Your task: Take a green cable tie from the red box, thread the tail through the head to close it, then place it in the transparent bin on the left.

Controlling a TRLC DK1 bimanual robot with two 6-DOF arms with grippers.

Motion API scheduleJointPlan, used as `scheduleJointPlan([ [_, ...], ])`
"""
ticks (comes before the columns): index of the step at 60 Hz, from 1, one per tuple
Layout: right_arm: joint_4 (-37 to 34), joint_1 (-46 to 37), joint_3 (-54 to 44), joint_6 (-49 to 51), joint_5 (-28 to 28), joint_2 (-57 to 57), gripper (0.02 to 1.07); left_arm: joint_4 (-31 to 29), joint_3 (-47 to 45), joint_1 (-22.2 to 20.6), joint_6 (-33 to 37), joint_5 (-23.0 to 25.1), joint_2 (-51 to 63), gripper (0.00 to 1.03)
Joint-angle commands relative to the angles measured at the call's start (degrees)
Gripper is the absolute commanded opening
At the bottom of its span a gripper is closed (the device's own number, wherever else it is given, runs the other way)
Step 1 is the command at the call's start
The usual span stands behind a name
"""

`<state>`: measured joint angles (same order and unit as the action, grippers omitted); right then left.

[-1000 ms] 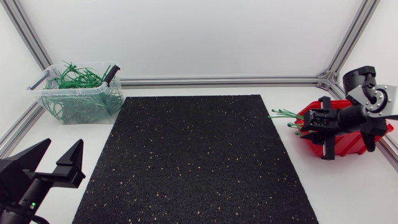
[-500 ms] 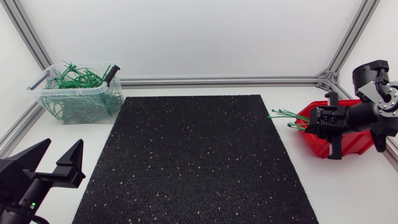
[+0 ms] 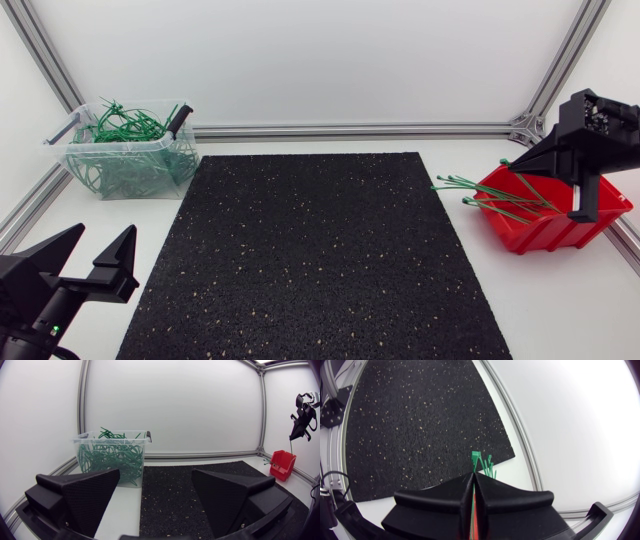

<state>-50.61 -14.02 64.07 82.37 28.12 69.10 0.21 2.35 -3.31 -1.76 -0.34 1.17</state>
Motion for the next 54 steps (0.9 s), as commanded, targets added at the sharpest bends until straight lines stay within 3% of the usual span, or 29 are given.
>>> scheduleJointPlan([
  [1,-3.4,-0.8,3.2,-3.1,2.4,-0.3,0.08,-1.8,-2.1,-0.6,-1.2,-0.1,0.5,1.0],
  [13,-9.5,0.4,8.4,-8.5,6.0,-0.8,0.08,-1.8,-2.1,-0.7,-1.2,-0.1,0.7,1.0],
  [32,-9.5,10.6,14.2,-27.8,5.1,-3.7,0.08,-1.8,-2.1,-0.7,-1.2,-0.1,1.1,1.0],
  [38,-5.9,16.3,12.2,-32.6,1.2,-6.4,0.08,-1.8,-2.1,-0.9,-1.2,-0.1,1.2,1.0],
  [54,7.8,36.7,3.3,-42.0,-19.9,-10.5,0.08,-1.8,-2.1,-1.4,-1.2,-0.1,1.4,1.0],
])
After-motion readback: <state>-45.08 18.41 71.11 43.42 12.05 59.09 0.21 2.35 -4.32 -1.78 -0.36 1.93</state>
